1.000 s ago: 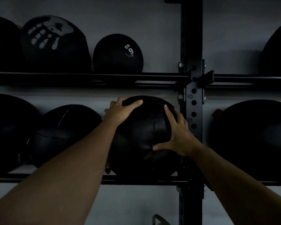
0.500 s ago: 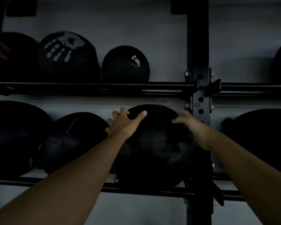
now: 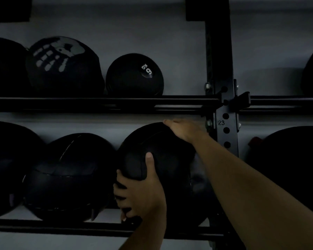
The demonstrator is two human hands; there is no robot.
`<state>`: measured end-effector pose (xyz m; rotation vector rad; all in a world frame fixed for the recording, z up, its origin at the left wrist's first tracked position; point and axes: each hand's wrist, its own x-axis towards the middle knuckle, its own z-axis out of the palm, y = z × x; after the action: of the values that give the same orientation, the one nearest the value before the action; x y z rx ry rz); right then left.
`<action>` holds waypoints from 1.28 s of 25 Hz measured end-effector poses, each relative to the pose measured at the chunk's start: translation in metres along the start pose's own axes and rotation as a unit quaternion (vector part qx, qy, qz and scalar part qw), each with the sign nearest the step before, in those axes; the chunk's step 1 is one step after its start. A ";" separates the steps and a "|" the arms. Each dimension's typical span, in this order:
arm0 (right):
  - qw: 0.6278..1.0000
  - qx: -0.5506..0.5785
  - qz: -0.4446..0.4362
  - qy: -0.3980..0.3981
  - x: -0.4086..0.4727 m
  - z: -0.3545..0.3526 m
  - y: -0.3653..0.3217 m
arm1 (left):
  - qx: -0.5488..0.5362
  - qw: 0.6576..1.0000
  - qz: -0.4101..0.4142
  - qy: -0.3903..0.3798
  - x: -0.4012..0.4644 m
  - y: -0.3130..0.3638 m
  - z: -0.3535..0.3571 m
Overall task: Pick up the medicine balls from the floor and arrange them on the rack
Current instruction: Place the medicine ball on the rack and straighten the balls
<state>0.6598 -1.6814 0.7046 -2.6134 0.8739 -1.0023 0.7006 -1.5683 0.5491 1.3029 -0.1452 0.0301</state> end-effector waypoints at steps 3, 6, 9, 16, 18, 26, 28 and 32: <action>0.999 0.013 0.009 0.036 -0.012 0.004 0.005 | 0.016 0.998 0.040 0.033 0.013 -0.010 0.001; 0.996 0.024 0.018 0.080 -0.048 0.012 0.010 | -0.013 0.997 0.075 0.001 0.036 -0.019 -0.012; 0.989 0.005 -0.017 0.144 -0.091 0.022 0.016 | -0.063 0.986 0.103 -0.114 0.064 -0.025 -0.038; 0.989 0.042 -0.025 0.138 -0.086 0.015 0.024 | 0.008 0.996 0.074 -0.054 0.014 0.013 -0.027; 0.992 0.052 -0.013 0.112 -0.078 0.010 0.026 | 0.053 0.989 0.128 -0.048 0.008 0.008 -0.023; 0.982 0.025 -0.044 0.184 -0.094 0.042 0.039 | 0.102 0.958 0.239 -0.119 0.090 0.017 -0.026; 0.978 0.036 -0.056 0.199 -0.098 0.047 0.045 | 0.126 0.949 0.249 -0.146 0.089 0.019 -0.032; 0.979 0.032 -0.056 0.192 -0.100 0.046 0.041 | 0.244 0.913 0.251 -0.209 0.084 0.039 -0.059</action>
<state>0.6121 -1.6552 0.6003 -2.4778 0.7603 -1.5750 0.7852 -1.5066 0.5816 1.7283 -0.8861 0.2399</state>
